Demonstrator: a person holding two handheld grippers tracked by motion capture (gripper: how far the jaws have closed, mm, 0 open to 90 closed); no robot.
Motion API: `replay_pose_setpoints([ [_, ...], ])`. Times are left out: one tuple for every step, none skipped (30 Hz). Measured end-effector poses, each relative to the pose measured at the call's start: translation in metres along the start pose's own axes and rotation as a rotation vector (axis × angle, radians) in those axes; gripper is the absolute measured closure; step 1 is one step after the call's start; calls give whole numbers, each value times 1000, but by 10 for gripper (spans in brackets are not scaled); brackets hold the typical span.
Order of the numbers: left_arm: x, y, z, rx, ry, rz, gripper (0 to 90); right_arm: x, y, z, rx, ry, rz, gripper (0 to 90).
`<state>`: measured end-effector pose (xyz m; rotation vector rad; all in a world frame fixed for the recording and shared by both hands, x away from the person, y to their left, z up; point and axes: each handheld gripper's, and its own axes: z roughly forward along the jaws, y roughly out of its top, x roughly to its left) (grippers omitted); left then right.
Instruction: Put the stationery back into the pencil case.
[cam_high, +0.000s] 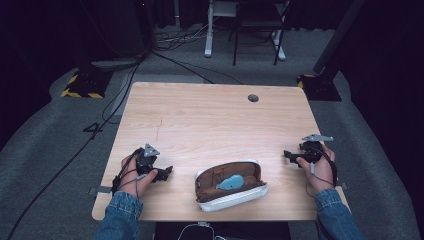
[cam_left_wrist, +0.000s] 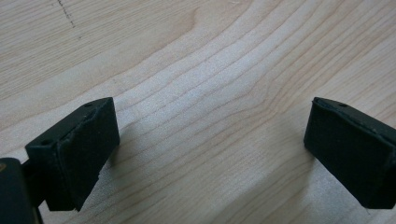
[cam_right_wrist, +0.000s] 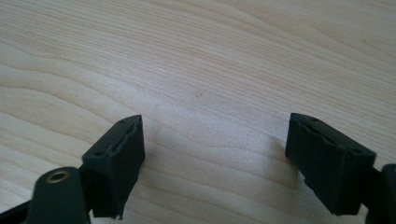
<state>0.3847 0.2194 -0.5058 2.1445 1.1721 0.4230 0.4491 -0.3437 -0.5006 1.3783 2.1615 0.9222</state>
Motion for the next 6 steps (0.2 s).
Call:
replay_pose_setpoints([
  [0, 0, 0, -1, 0, 1, 34, 0, -2, 3, -19, -9, 0, 135],
  [0, 0, 0, 1, 2, 5, 34, 1, -1, 4, -20, -13, -1, 131],
  [0, 0, 0, 1, 2, 5, 34, 1, -1, 4, -20, -14, 2, 130],
  [0, 0, 0, 0, 2, 5, 35, 1, -1, 4, -20, -14, 1, 129],
  [0, 0, 0, 0, 2, 5, 35, 1, -1, 4, -20, -14, 1, 129],
  [0, 0, 0, 1, 1, 6, 35, 1, -1, 4, -21, -14, 0, 129],
])
